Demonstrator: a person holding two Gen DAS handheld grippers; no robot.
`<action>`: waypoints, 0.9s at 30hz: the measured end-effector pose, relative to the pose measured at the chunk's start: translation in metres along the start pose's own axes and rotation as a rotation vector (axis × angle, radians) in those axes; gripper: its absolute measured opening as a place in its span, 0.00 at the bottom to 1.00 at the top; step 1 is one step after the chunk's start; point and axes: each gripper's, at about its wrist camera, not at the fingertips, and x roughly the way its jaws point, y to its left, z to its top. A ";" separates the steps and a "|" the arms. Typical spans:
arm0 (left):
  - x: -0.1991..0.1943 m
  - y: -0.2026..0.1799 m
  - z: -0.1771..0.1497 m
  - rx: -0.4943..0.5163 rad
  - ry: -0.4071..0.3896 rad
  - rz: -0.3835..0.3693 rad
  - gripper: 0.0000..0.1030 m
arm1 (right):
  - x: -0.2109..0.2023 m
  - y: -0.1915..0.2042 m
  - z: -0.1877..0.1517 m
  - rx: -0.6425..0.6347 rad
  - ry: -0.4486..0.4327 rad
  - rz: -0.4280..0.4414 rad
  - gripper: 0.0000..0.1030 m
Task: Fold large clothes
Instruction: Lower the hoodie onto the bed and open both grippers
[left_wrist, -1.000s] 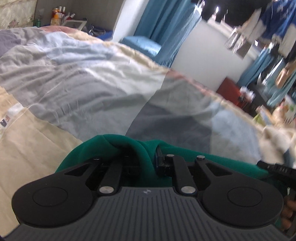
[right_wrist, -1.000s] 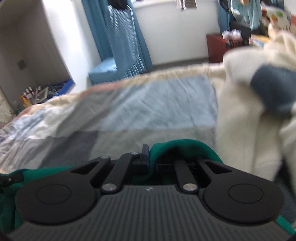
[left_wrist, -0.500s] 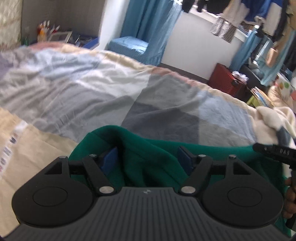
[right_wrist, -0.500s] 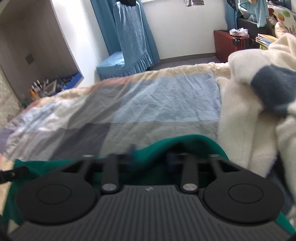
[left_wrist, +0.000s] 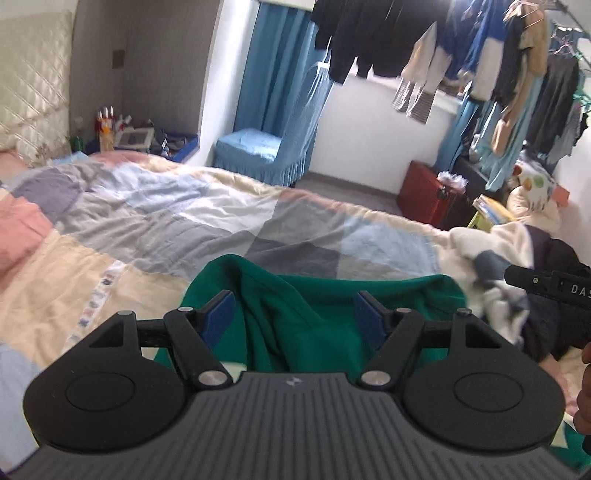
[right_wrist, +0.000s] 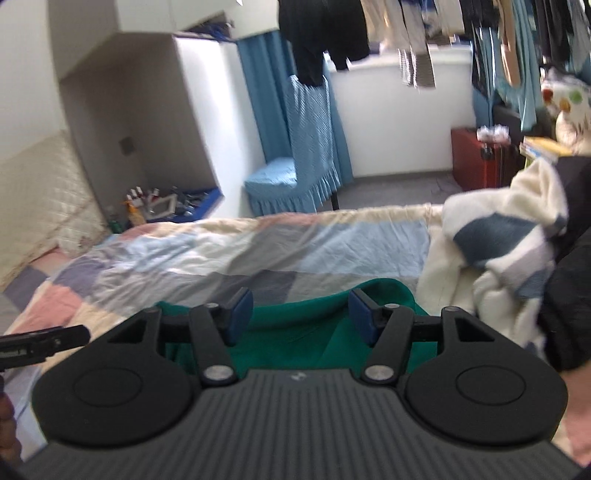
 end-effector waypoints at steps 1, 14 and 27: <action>-0.018 -0.004 -0.005 0.011 -0.006 -0.002 0.74 | -0.017 0.005 -0.003 -0.005 -0.012 0.017 0.59; -0.238 -0.028 -0.094 0.009 -0.099 -0.052 0.74 | -0.190 0.054 -0.070 -0.067 -0.087 0.098 0.58; -0.301 -0.027 -0.213 -0.007 -0.082 -0.070 0.74 | -0.250 0.069 -0.167 -0.113 -0.101 0.126 0.58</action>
